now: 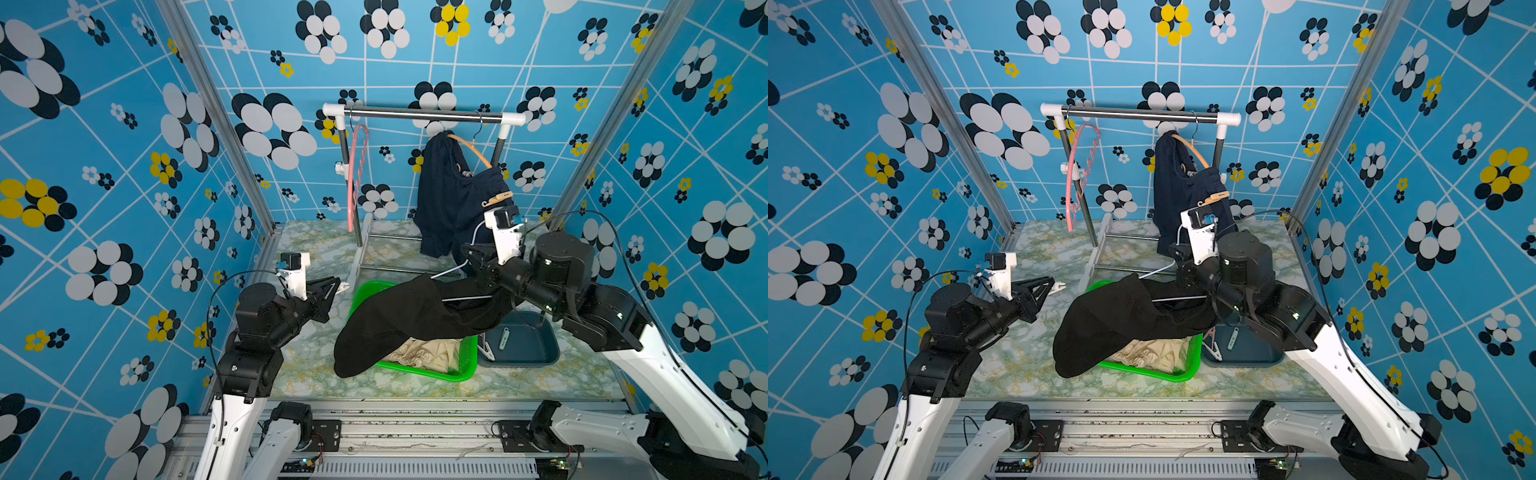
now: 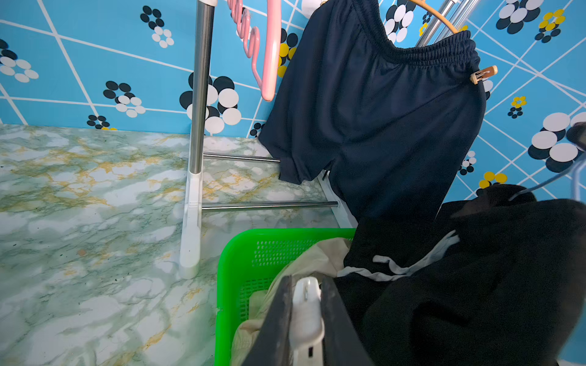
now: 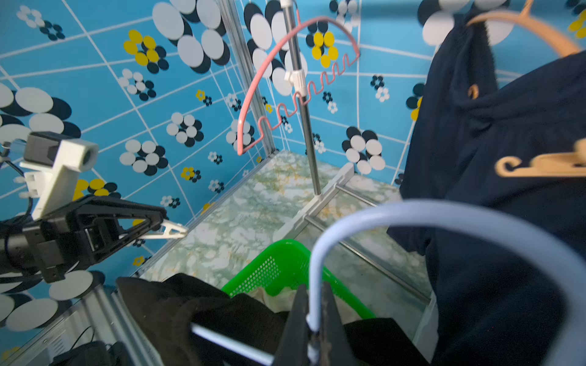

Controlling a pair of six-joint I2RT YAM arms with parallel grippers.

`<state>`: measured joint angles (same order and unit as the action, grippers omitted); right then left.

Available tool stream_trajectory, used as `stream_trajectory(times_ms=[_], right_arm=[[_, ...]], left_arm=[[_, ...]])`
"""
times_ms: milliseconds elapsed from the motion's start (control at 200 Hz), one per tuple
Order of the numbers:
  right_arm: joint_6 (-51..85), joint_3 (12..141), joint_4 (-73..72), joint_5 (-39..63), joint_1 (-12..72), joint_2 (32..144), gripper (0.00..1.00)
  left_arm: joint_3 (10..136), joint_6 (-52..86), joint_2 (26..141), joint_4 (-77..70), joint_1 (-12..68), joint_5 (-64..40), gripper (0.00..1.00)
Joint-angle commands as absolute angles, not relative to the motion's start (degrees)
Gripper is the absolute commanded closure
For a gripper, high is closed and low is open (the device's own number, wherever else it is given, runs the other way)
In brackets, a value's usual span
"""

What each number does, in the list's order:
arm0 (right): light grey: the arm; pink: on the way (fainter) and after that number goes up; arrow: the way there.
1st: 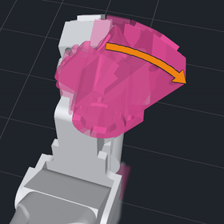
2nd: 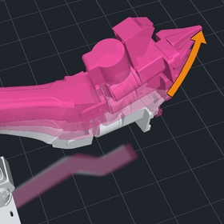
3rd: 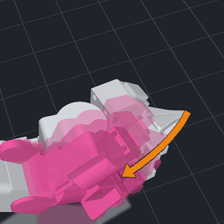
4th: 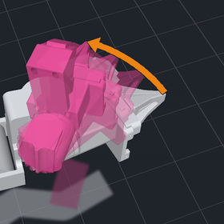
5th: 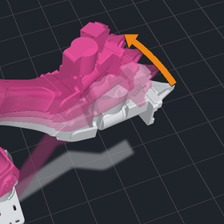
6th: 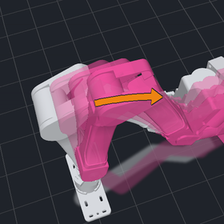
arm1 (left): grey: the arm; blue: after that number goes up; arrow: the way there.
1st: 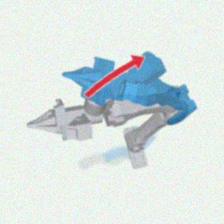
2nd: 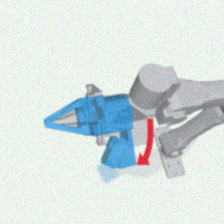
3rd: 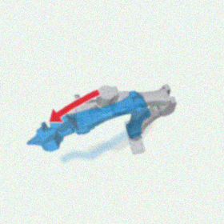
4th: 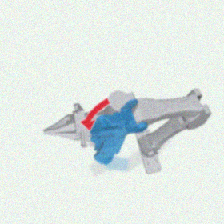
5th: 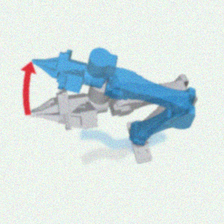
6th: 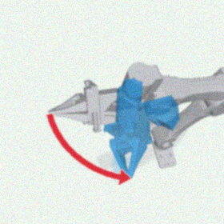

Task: Remove the clothespins securing shorts to the hanger
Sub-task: Place the hanger in the basket.

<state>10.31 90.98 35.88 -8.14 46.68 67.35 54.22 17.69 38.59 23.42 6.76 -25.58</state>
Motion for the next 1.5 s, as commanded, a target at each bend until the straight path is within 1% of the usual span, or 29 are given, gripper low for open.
stream_trajectory(times_ms=[0,210,355,560,665,785,865,965,1015,1090,1210,1310,1399,1494], right_arm=[[15.1,93.6,37.8,-2.4,46.5,71.8,1.0],[17.7,92.2,37.1,-4.5,46.5,80.9,1.0],[18.1,92.3,35.9,-6.4,46.5,87.5,1.0],[17.8,96.0,38.2,-8.7,45.2,97.4,1.0],[17.7,96.2,38.2,-7.5,43.8,101.1,1.0],[17.5,95.8,37.7,-3.3,41.7,104.9,1.0],[17.5,95.5,37.6,-1.2,40.4,106.6,0.96],[16.9,94.6,36.5,1.5,39.7,106.7,0.84],[16.3,94.0,36.1,2.5,39.6,105.8,0.75],[14.7,92.7,35.8,3.4,39.6,103.6,0.65],[11.9,85.8,32.3,3.7,39.6,97.0,0.54],[9.8,80.2,28.6,6.0,39.2,91.0,0.5],[7.9,76.8,26.4,11.4,38.9,86.7,0.5],[6.1,74.2,24.7,19.8,38.8,83.4,0.49]], left_arm=[[56.6,16.2,37.4,24.2,6.6,-24.4,1.0],[58.2,16.3,36.5,25.3,6.6,-25.9,1.0],[57.8,17.9,36.3,24.6,6.8,-28.8,1.0],[54.8,20.8,36.7,22.0,7.8,-31.7,1.0],[53.0,22.1,37.3,20.4,9.5,-31.3,1.0],[50.1,24.5,38.8,16.3,13.4,-29.2,1.0],[48.3,25.9,40.5,13.3,17.3,-26.3,1.0],[47.1,27.4,43.7,10.4,21.4,-23.1,1.0],[46.4,29.0,45.5,8.9,22.5,-22.3,1.0],[45.4,31.8,47.8,5.8,22.8,-23.2,1.0],[46.4,31.5,51.1,4.6,22.9,-26.8,1.0],[48.2,27.7,53.3,4.9,23.0,-32.0,1.0],[50.0,22.8,55.1,5.0,23.0,-37.7,1.0],[51.5,16.6,56.6,4.8,23.3,-44.2,1.0]])
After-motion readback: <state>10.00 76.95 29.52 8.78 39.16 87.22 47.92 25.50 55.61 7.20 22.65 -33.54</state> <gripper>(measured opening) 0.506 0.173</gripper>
